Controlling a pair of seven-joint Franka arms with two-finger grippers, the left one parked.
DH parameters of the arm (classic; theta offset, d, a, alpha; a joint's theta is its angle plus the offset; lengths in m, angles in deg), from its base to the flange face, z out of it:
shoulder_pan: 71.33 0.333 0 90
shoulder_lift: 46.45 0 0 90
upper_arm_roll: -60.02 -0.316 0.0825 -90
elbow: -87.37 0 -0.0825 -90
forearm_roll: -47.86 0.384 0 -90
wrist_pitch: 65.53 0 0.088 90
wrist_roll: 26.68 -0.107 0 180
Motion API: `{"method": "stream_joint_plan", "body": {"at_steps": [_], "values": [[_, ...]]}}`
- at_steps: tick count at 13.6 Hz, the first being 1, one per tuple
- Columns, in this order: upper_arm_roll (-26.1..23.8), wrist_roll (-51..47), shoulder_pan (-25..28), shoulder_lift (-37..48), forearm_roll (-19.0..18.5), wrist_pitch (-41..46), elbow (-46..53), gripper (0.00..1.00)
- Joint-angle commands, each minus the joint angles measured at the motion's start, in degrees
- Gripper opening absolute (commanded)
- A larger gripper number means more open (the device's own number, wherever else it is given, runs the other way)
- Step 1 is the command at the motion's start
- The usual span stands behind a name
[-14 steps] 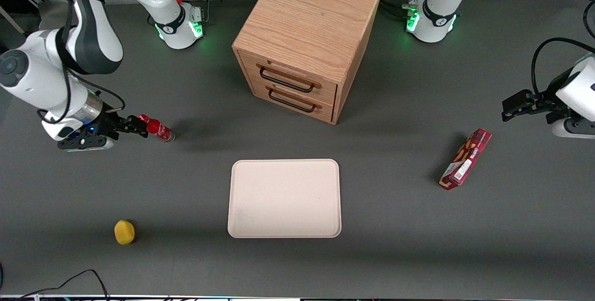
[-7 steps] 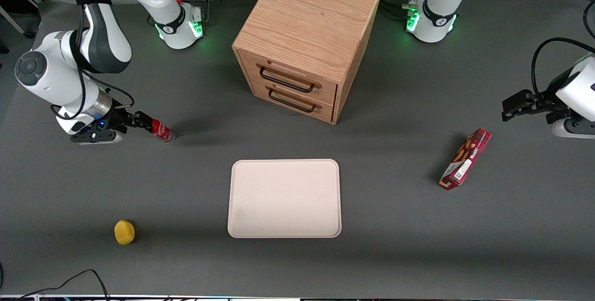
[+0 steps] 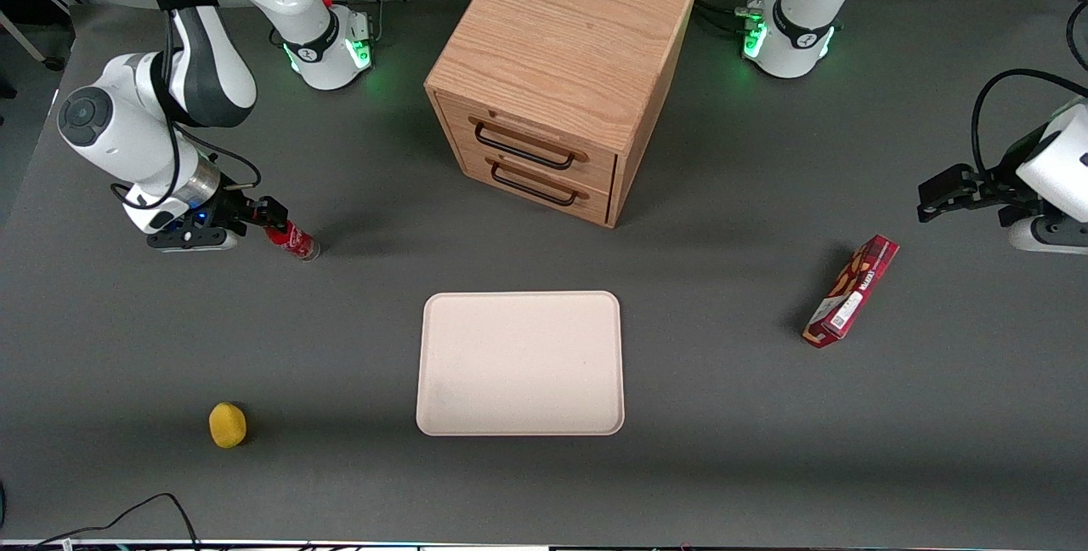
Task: Place coke bottle on tray
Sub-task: 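Close the right gripper around the bottle's body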
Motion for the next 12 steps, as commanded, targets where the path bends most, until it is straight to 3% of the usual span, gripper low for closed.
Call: {"method": "stream_joint_plan", "body": {"at_steps": [1, 4, 8, 12], "values": [[-0.5, 1.4, -0.7, 3.6, 1.0, -1.7, -4.0, 0.78], [-0.5, 1.5, -0.7, 4.4, 1.0, -2.0, -4.8, 0.53], [-0.5, 1.5, -0.7, 4.4, 1.0, -2.0, -4.7, 0.0], [-0.6, 0.5, 0.0, 4.3, 1.0, -1.0, -2.6, 0.0]]}}
